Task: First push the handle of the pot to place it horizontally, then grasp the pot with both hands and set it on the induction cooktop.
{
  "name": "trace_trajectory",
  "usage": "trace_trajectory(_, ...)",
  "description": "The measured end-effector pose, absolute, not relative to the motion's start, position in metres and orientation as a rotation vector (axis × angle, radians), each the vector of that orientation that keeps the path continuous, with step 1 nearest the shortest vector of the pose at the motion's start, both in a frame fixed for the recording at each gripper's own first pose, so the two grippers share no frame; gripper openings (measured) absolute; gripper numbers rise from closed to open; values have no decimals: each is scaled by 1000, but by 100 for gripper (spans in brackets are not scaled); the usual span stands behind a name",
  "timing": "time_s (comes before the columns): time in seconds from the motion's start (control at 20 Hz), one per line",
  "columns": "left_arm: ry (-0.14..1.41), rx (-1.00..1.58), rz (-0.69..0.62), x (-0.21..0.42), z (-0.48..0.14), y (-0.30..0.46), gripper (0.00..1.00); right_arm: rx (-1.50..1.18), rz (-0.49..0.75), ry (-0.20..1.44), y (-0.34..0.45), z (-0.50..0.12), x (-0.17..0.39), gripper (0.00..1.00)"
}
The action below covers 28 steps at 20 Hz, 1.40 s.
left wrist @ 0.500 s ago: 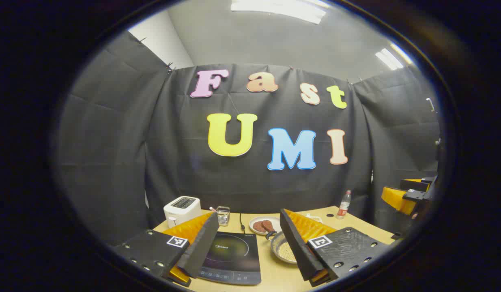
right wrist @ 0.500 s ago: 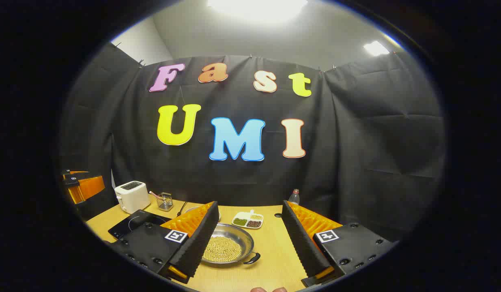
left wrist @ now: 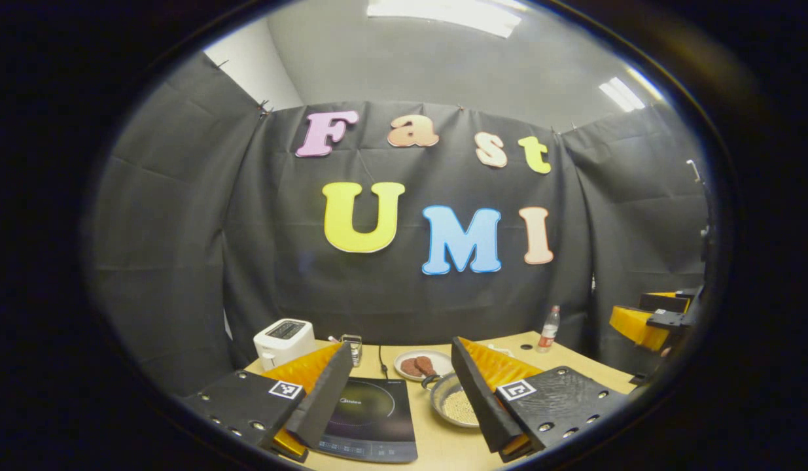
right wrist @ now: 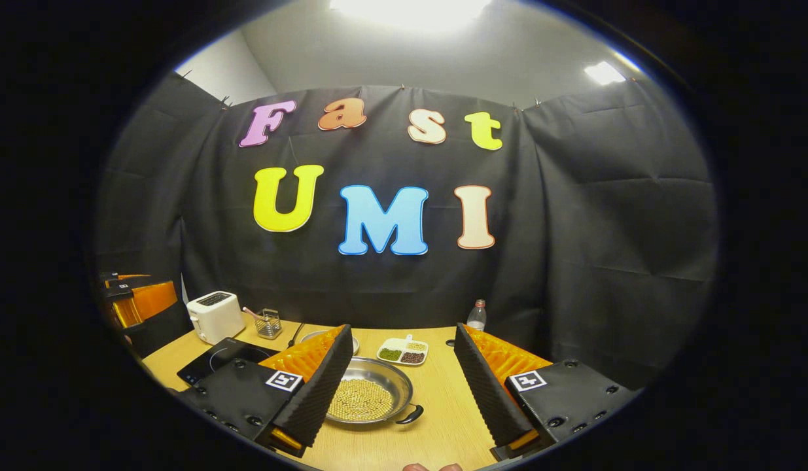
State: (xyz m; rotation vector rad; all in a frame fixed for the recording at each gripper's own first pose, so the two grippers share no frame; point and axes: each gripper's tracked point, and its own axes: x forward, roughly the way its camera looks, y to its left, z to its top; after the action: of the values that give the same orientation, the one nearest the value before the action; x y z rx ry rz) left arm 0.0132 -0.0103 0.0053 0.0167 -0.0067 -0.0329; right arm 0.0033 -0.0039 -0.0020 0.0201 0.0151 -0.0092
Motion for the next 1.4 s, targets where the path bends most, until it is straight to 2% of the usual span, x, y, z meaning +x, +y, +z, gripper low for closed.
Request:
trace_trajectory(0.1,-6,25,-37,16,5,-11,92,28,-16,14,-4,0,3,99)
trace_trajectory(0.2,-8,21,-42,16,5,-12,93,30,-17,11,-4,2,3,96)
trace_trajectory(0.25,-7,17,-43,17,5,-11,95,29,-17,11,-4,3,3,99)
trace_trajectory(0.35,-3,15,-46,19,3,-10,88,24,-14,12,-2,4,3,99)
trace_trajectory(0.4,-3,15,-47,19,4,-9,88,23,-11,16,-1,3,2,99)
trace_trajectory(0.5,-1,19,-48,22,3,-7,95,24,4,37,3,1,3,99)
trace_trajectory(0.7,2,23,-61,25,2,-7,95,4,35,55,9,6,8,96)
trace_trajectory(0.9,15,6,-72,27,-7,-4,95,4,75,92,19,8,15,99)
trace_trajectory(1.0,14,3,-66,28,-8,1,95,-8,112,125,30,6,18,96)
trace_trajectory(1.05,13,0,-58,28,-10,6,92,-21,133,145,36,5,18,99)
trace_trajectory(1.2,11,-36,-28,27,-14,21,92,-79,192,226,49,-6,21,99)
trace_trajectory(1.3,18,-59,-22,24,-22,33,92,-114,217,288,57,-16,21,92)
trace_trajectory(1.35,30,-60,-18,23,-29,40,92,-123,239,321,63,-22,20,82)
trace_trajectory(1.4,43,-57,-10,22,-35,50,93,-134,259,352,69,-30,19,79)
